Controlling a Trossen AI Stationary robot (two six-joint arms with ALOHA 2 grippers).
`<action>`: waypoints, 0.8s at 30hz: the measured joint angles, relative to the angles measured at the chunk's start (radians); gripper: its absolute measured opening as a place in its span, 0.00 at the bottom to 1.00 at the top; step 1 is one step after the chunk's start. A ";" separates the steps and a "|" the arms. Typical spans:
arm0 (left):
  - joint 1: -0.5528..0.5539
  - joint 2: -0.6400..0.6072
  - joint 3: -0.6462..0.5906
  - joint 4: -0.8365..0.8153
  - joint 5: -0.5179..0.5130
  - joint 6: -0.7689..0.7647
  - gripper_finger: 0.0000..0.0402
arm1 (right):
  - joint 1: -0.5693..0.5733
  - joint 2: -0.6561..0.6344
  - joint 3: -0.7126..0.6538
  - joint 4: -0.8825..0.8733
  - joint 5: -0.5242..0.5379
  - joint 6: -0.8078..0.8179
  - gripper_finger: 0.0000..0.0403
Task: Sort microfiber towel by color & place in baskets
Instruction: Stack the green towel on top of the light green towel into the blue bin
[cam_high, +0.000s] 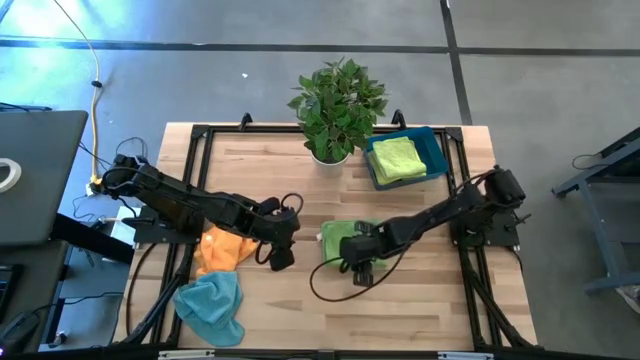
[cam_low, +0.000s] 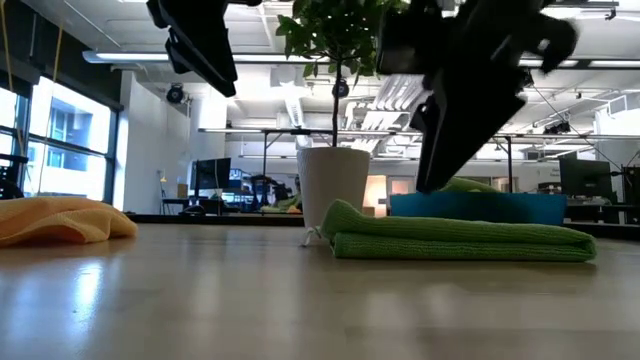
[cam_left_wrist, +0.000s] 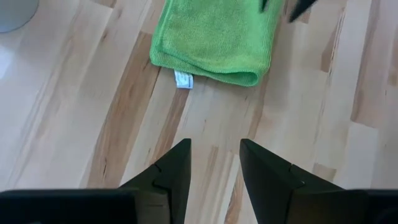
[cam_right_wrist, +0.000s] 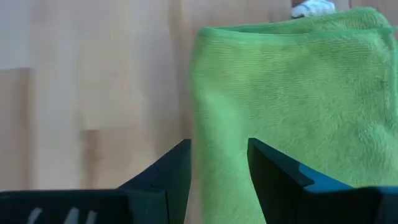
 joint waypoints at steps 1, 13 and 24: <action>0.000 0.000 0.000 -0.001 0.000 0.008 0.31 | -0.001 0.016 0.000 0.006 0.003 -0.008 0.37; 0.000 0.000 0.000 -0.002 -0.001 0.039 0.31 | 0.060 0.146 0.000 0.057 0.077 -0.038 0.38; 0.006 0.000 0.000 0.004 -0.010 0.039 0.31 | 0.085 0.165 0.003 0.065 0.191 -0.035 0.36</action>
